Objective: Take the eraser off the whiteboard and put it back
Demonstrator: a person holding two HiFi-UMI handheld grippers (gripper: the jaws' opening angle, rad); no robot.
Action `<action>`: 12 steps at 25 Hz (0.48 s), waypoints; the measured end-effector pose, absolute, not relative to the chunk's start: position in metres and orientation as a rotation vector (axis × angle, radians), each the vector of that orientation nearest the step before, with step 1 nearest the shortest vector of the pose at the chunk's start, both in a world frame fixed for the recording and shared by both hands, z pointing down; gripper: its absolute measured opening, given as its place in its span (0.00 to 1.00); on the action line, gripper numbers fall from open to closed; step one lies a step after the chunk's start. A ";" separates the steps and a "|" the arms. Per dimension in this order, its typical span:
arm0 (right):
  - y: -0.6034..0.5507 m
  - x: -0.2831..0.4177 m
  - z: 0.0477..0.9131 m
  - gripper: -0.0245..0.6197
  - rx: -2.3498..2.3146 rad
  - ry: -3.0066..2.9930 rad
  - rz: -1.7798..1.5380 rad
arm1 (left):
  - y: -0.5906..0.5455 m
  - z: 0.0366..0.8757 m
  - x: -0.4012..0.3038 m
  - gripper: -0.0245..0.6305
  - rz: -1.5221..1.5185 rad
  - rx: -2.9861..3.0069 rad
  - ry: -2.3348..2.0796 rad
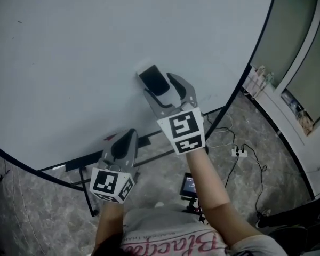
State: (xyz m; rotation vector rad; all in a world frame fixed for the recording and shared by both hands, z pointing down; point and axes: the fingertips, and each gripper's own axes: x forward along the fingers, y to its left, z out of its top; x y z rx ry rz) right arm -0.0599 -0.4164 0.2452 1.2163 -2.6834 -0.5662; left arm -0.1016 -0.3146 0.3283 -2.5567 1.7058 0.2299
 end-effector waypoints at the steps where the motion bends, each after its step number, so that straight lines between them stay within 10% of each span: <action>1: -0.421 -0.064 0.247 0.49 1.217 -2.656 -0.584 | -0.316 0.329 -0.104 0.04 0.232 -2.559 1.711; 12: -0.433 -0.070 0.252 0.39 1.273 -2.593 -0.608 | -0.330 0.325 -0.113 0.04 0.220 -2.597 1.674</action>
